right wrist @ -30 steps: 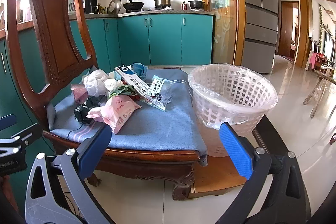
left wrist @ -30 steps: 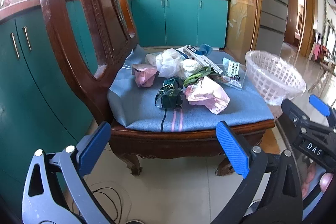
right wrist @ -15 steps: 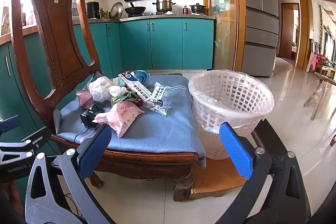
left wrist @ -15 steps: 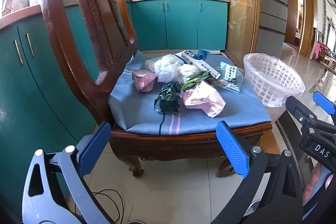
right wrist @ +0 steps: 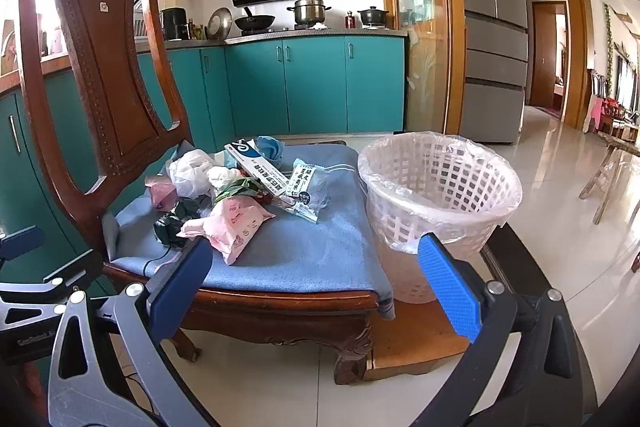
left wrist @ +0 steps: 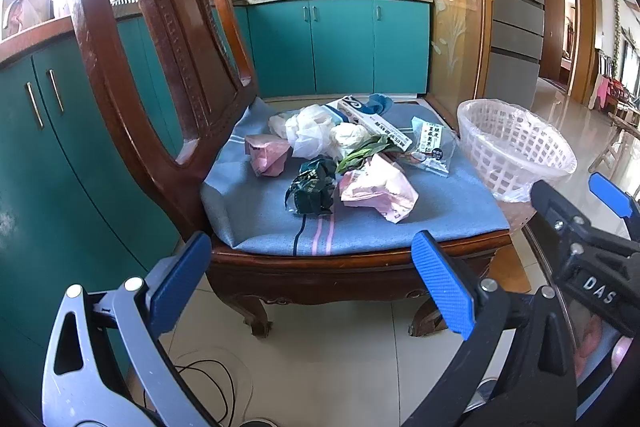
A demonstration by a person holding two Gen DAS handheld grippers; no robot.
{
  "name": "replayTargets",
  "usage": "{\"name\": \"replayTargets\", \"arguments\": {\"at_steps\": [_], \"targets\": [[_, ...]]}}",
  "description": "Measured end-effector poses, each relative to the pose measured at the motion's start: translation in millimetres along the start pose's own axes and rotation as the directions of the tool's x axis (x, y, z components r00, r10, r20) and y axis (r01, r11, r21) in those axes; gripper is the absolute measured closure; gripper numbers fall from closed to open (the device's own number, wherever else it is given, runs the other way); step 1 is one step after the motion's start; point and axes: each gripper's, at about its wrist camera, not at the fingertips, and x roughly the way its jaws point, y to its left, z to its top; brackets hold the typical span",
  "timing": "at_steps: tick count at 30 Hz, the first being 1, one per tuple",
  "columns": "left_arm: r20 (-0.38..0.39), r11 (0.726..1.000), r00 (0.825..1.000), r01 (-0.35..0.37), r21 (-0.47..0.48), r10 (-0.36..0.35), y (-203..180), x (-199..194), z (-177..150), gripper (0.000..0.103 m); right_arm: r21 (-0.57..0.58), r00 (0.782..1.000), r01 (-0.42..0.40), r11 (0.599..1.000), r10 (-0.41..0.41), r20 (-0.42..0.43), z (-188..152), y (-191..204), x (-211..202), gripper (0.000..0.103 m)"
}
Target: Collect trash
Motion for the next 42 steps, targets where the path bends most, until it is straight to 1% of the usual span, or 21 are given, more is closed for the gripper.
{"name": "replayTargets", "arguments": {"at_steps": [3, 6, 9, 11, 16, 19, 22, 25, 27, 30, 31, 32, 33, 34, 35, 36, 37, 38, 39, 40, 42], "targets": [[0.004, 1.000, 1.000, 0.001, 0.011, -0.001, -3, 0, -4, 0.003, -0.021, 1.000, 0.008, 1.000, -0.008, -0.001, -3, 2, 1, 0.003], [-0.016, 1.000, 1.000, -0.002, 0.019, 0.003, -5, 4, -6, 0.003, -0.029, 1.000, 0.013, 0.999, -0.014, -0.004, -10, 1, 4, 0.003], [-0.017, 1.000, 1.000, -0.004, 0.004, 0.004, -2, 4, -5, 0.003, -0.019, 1.000, 0.004, 1.000, -0.004, -0.025, -13, 1, 10, 0.003], [-0.017, 1.000, 1.000, 0.000, -0.007, -0.001, -1, 4, -4, 0.003, -0.030, 1.000, 0.008, 1.000, -0.008, -0.010, -13, 3, 9, 0.003], [-0.011, 1.000, 1.000, -0.005, 0.011, 0.005, -3, 6, -6, 0.003, -0.044, 1.000, 0.013, 0.999, -0.013, -0.006, -14, 6, 9, 0.003], [-0.027, 1.000, 1.000, -0.016, 0.001, 0.016, 3, 12, -8, 0.003, -0.052, 1.000, 0.010, 0.999, -0.010, 0.001, -13, 6, 8, 0.003], [-0.010, 0.999, 1.000, -0.023, -0.022, 0.023, 15, 11, -8, 0.003, -0.035, 1.000, -0.012, 0.999, 0.012, -0.001, -8, 4, 5, 0.003], [0.027, 0.995, 0.999, 0.020, -0.094, -0.018, 37, 0, -4, 0.003, -0.013, 0.999, -0.048, 0.999, 0.048, 0.010, 0, 2, -2, 0.003], [0.086, 0.984, 0.993, 0.090, -0.155, -0.077, 57, -13, -3, 0.003, -0.014, 0.998, -0.059, 0.998, 0.060, 0.023, 7, 2, -7, 0.003], [0.149, 0.960, 0.982, 0.152, -0.233, -0.119, 83, -23, -6, 0.003, -0.017, 0.994, -0.089, 0.996, 0.090, 0.058, 11, 0, -7, 0.003], [0.167, 0.955, 0.978, 0.162, -0.249, -0.122, 90, -20, -10, 0.003, -0.025, 0.994, -0.083, 0.996, 0.085, 0.064, 10, 0, -4, 0.003], [0.156, 0.956, 0.983, 0.139, -0.259, -0.101, 94, -12, -15, 0.003, -0.040, 0.996, -0.063, 0.997, 0.065, 0.057, 8, 0, 5, 0.003], [0.101, 0.960, 0.992, 0.095, -0.262, -0.071, 96, 1, -18, 0.003, -0.042, 0.998, -0.058, 0.997, 0.059, 0.027, 5, 0, 16, 0.003], [0.018, 0.966, 0.999, 0.052, -0.254, -0.049, 96, 14, -19, 0.005, -0.030, 0.998, -0.061, 0.998, 0.060, -0.011, 4, -1, 24, 0.003], [-0.004, 0.966, 0.998, 0.059, -0.251, -0.062, 96, 21, -19, 0.005, 0.012, 0.994, -0.081, 0.997, 0.082, -0.072, 4, -5, 38, 0.003], [0.011, 0.970, 0.997, 0.073, -0.232, -0.073, 94, 22, -15, 0.004, 0.044, 0.990, -0.096, 0.994, 0.100, -0.098, 4, -9, 46, 0.003], [0.016, 0.975, 0.998, 0.069, -0.213, -0.067, 92, 22, -12, 0.004, 0.087, 0.982, -0.123, 0.989, 0.134, -0.131, 7, -13, 55, 0.003], [0.023, 0.983, 0.999, 0.048, -0.179, -0.045, 87, 22, -6, 0.004, 0.110, 0.975, -0.148, 0.983, 0.164, -0.150, 12, -17, 63, 0.003], [0.028, 0.988, 0.999, 0.030, -0.151, -0.026, 82, 24, 0, 0.004, 0.117, 0.971, -0.161, 0.980, 0.179, -0.157, 17, -18, 68, 0.003], [0.031, 0.992, 0.999, 0.029, -0.126, -0.025, 76, 27, 7, 0.004, 0.117, 0.970, -0.171, 0.978, 0.188, -0.157, 24, -19, 73, 0.003], [0.024, 0.995, 0.998, 0.055, -0.088, -0.053, 65, 38, 21, 0.004, 0.110, 0.967, -0.193, 0.975, 0.208, -0.149, 42, -23, 89, 0.003]]}}
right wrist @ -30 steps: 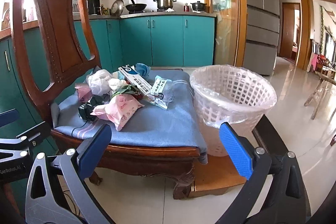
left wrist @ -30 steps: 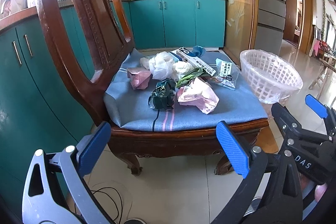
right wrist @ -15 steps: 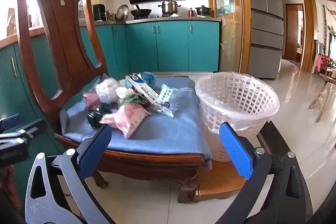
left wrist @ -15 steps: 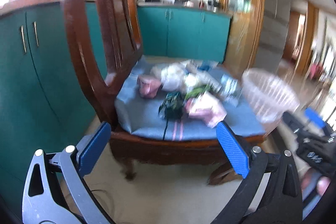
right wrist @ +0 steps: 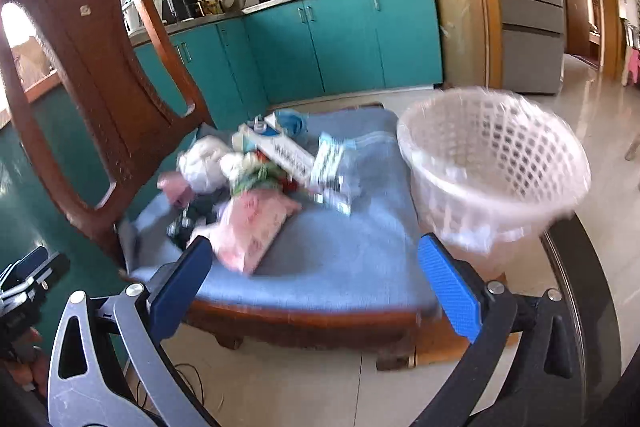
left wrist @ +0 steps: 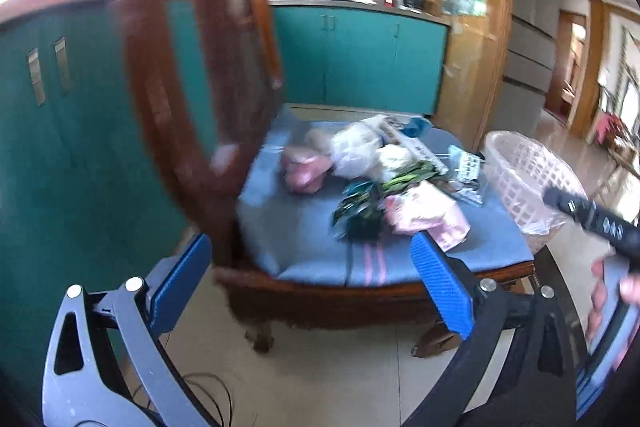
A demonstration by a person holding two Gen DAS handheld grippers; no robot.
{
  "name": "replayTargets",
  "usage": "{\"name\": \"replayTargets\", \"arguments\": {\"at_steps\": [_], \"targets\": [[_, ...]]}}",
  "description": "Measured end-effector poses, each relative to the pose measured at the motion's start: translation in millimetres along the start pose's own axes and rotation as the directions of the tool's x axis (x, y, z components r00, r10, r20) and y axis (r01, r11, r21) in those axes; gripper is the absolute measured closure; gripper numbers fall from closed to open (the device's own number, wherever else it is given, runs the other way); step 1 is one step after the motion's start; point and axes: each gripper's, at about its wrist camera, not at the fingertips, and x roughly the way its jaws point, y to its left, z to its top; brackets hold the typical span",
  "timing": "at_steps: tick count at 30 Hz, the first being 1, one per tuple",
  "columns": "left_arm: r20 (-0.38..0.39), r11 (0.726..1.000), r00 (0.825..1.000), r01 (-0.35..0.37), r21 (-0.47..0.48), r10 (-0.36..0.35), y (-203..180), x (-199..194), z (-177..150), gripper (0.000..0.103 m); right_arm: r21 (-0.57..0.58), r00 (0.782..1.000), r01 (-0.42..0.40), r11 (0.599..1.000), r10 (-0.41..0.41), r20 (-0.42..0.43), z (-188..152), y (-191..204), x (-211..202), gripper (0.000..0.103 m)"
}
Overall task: Collect trash
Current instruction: 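Grasp the pink plastic bag with the right tool while the left tool grasps the dark green crumpled bag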
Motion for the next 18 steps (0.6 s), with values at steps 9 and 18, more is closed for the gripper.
{"name": "replayTargets", "arguments": {"at_steps": [9, 18], "targets": [[-0.117, 0.997, 0.990, 0.077, 0.016, -0.075, -16, 92, 58, 0.004, 0.289, 0.927, -0.312, 0.905, 0.357, -0.117, 47, -10, 75, 0.003], [-0.171, 0.999, 0.984, 0.041, -0.033, -0.046, 6, 131, 47, 0.005, 0.487, 0.853, -0.279, 0.827, 0.447, -0.270, 34, -8, 155, 0.028]]}}
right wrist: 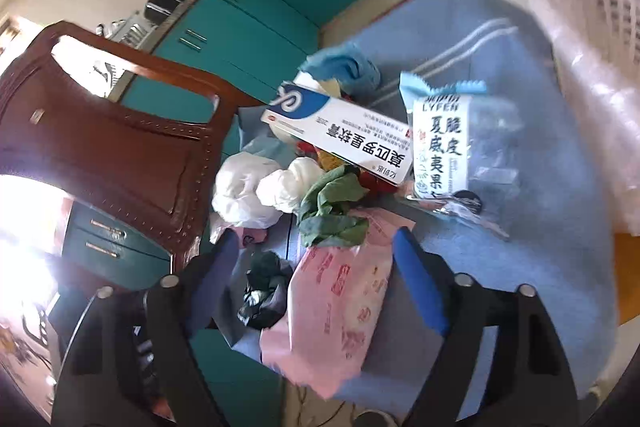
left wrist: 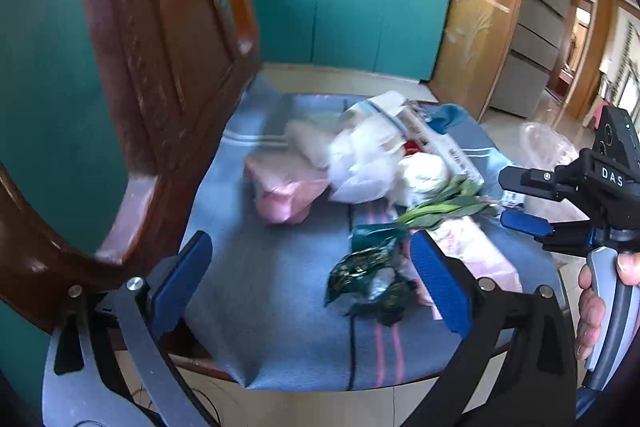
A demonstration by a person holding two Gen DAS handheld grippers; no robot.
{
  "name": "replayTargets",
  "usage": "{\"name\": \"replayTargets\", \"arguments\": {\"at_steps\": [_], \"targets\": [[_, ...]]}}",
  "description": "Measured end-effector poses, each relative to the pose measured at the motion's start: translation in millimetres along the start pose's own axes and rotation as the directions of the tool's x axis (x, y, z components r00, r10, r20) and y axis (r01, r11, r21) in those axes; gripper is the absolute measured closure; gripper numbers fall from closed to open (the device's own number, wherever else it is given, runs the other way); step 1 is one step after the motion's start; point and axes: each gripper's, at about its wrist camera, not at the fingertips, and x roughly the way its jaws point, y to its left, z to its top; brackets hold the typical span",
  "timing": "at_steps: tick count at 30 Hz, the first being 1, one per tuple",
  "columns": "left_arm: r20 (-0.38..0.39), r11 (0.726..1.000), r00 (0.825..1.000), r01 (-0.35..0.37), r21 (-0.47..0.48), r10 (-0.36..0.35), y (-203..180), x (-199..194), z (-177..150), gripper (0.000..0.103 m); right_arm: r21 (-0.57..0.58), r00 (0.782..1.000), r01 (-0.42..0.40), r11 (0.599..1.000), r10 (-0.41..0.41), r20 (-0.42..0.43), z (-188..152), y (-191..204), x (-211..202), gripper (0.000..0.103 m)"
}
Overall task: Collect trash
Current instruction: 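Grasp the pink plastic bag with the right tool while the left tool grasps the dark green crumpled bag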
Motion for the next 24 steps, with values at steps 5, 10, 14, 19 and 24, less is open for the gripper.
{"name": "replayTargets", "arguments": {"at_steps": [5, 10, 14, 19, 24], "targets": [[0.002, 0.999, 1.000, 0.025, 0.037, -0.025, -9, 0, -1, 0.005, 0.011, 1.000, -0.012, 1.000, 0.012, -0.025, 5, 6, 19, 0.036], [-0.030, 0.995, 0.998, 0.050, 0.089, -0.047, -29, 6, -6, 0.005, -0.062, 0.999, 0.014, 0.998, -0.017, -0.038, 8, 16, 37, 0.072], [-0.056, 0.990, 0.997, 0.053, 0.130, -0.046, -43, 12, -13, 0.005, -0.110, 1.000, -0.002, 0.994, 0.000, -0.013, 7, 20, 32, 0.089], [-0.077, 0.990, 0.996, 0.056, 0.129, -0.047, -50, 24, -16, 0.005, -0.308, 0.996, 0.031, 0.951, -0.003, 0.092, -1, 51, 0, 0.092], [-0.101, 0.993, 0.994, 0.060, 0.102, -0.049, -47, 34, -19, 0.005, -0.353, 0.995, 0.042, 0.935, -0.008, 0.097, -4, 57, -19, 0.092]]}}
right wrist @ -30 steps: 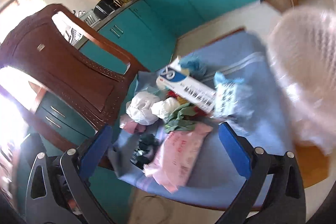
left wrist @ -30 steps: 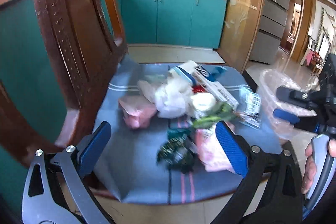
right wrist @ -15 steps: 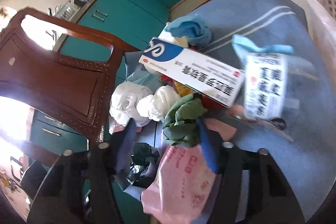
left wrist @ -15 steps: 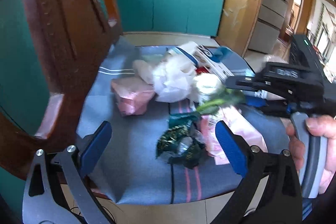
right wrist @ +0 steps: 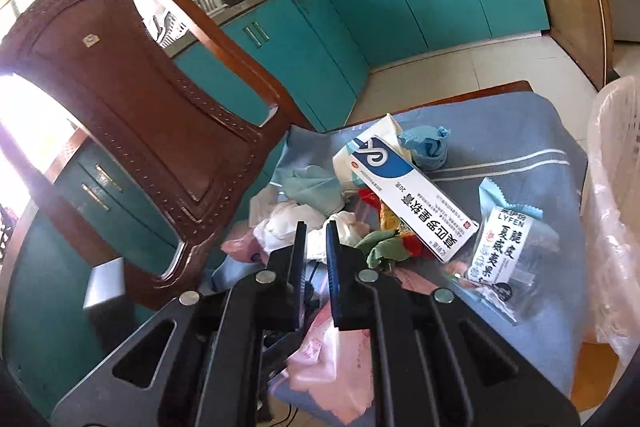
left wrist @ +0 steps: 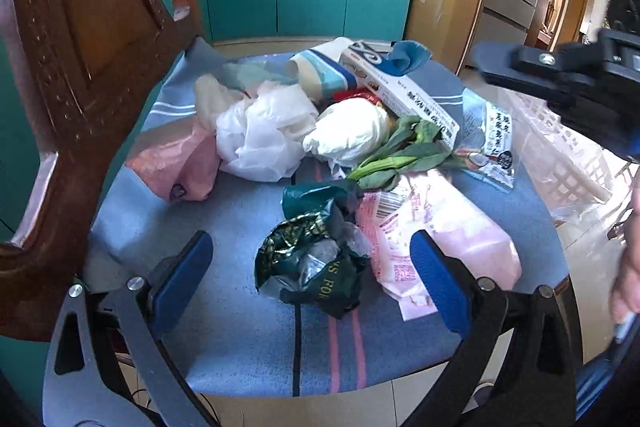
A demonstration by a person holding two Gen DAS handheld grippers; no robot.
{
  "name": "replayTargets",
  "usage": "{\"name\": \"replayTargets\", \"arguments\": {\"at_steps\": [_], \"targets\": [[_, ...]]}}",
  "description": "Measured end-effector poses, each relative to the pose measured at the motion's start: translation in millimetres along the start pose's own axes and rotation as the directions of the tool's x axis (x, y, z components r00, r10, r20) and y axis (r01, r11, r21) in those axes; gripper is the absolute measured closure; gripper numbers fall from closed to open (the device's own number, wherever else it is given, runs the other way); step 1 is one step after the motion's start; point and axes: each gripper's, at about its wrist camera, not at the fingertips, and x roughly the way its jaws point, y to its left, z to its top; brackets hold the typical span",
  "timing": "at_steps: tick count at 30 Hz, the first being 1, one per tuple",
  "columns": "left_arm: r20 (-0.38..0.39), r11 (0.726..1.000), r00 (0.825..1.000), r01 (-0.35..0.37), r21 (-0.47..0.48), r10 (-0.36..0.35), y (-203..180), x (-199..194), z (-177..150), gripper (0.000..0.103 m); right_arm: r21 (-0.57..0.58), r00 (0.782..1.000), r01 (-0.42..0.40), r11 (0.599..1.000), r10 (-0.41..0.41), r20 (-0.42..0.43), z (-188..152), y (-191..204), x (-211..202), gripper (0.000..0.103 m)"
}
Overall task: Collect trash
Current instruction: 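Grasp the pink plastic bag with the right tool while the left tool grasps the dark green crumpled bag, then lift the pink bag with the right tool and carry it over the white wastebasket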
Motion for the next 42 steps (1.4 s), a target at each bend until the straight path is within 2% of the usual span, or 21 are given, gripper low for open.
{"name": "replayTargets", "arguments": {"at_steps": [2, 3, 4, 7, 8, 9, 12, 13, 16, 21, 24, 26, 28, 32, 36, 41, 42], "targets": [[-0.004, 1.000, 1.000, 0.000, -0.009, 0.000, 3, 3, 0, 0.005, 0.012, 1.000, 0.007, 1.000, -0.006, -0.030, -3, -5, 4, 0.090], [-0.004, 1.000, 1.000, 0.003, -0.013, -0.003, 4, 3, 0, 0.005, 0.014, 0.999, 0.034, 0.999, -0.033, -0.033, -5, -10, 8, 0.079], [-0.002, 1.000, 1.000, 0.005, -0.016, -0.005, 4, 2, 0, 0.005, 0.019, 0.999, 0.044, 0.999, -0.043, -0.031, -7, -13, 10, 0.064], [0.000, 1.000, 1.000, 0.018, -0.023, -0.018, 4, 4, -2, 0.009, 0.052, 0.998, 0.061, 0.997, -0.060, -0.022, -10, -23, 14, 0.043], [-0.004, 0.999, 1.000, 0.027, -0.026, -0.027, 4, 7, -2, 0.025, 0.060, 0.998, 0.061, 0.996, -0.060, -0.017, -9, -26, 15, 0.041], [-0.013, 0.999, 0.999, 0.033, -0.031, -0.034, 4, 9, -2, 0.048, 0.059, 0.998, 0.063, 0.996, -0.062, -0.015, -9, -26, 15, 0.037], [-0.014, 0.995, 0.998, 0.065, -0.072, -0.066, 9, 9, 1, 0.053, 0.021, 0.996, 0.085, 0.996, -0.085, -0.002, -9, -23, 16, 0.030], [-0.007, 0.994, 0.997, 0.071, -0.078, -0.071, 10, 6, 1, 0.054, -0.001, 0.994, 0.106, 0.994, -0.106, 0.002, -11, -22, 17, 0.029], [0.085, 0.993, 0.993, 0.083, -0.088, -0.076, 13, -21, 9, 0.056, -0.038, 0.992, 0.127, 0.991, -0.127, 0.004, -12, -18, 20, 0.027], [0.212, 0.991, 0.977, 0.043, -0.129, -0.015, 26, -59, 15, 0.057, -0.056, 0.988, 0.151, 0.987, -0.152, -0.007, -12, -14, 31, 0.025], [0.284, 0.993, 0.957, -0.017, -0.117, 0.050, 26, -78, 14, 0.057, -0.098, 0.982, 0.185, 0.978, -0.187, -0.014, -14, -11, 48, 0.025], [0.321, 0.993, 0.945, -0.031, -0.112, 0.065, 25, -88, 14, 0.056, -0.124, 0.979, 0.202, 0.972, -0.205, -0.015, -15, -8, 58, 0.025], [0.334, 0.994, 0.941, -0.025, -0.109, 0.061, 26, -92, 14, 0.056, -0.137, 0.976, 0.213, 0.967, -0.216, -0.008, -17, -4, 60, 0.025], [0.323, 0.994, 0.945, -0.022, -0.111, 0.057, 31, -90, 12, 0.056, -0.236, 0.974, 0.225, 0.945, -0.222, 0.039, -15, 20, 53, 0.025], [0.319, 0.993, 0.946, -0.018, -0.120, 0.056, 36, -94, 12, 0.056, -0.224, 0.972, 0.215, 0.951, -0.231, -0.050, -25, 26, 45, 0.025], [0.319, 0.993, 0.946, -0.011, -0.117, 0.048, 34, -97, 14, 0.056, -0.316, 0.929, 0.267, 0.910, -0.330, -0.167, -66, 34, 52, 0.025], [0.320, 0.993, 0.946, -0.008, -0.120, 0.046, 34, -97, 14, 0.056, -0.318, 0.926, 0.261, 0.912, -0.329, -0.184, -73, 33, 55, 0.032]]}}
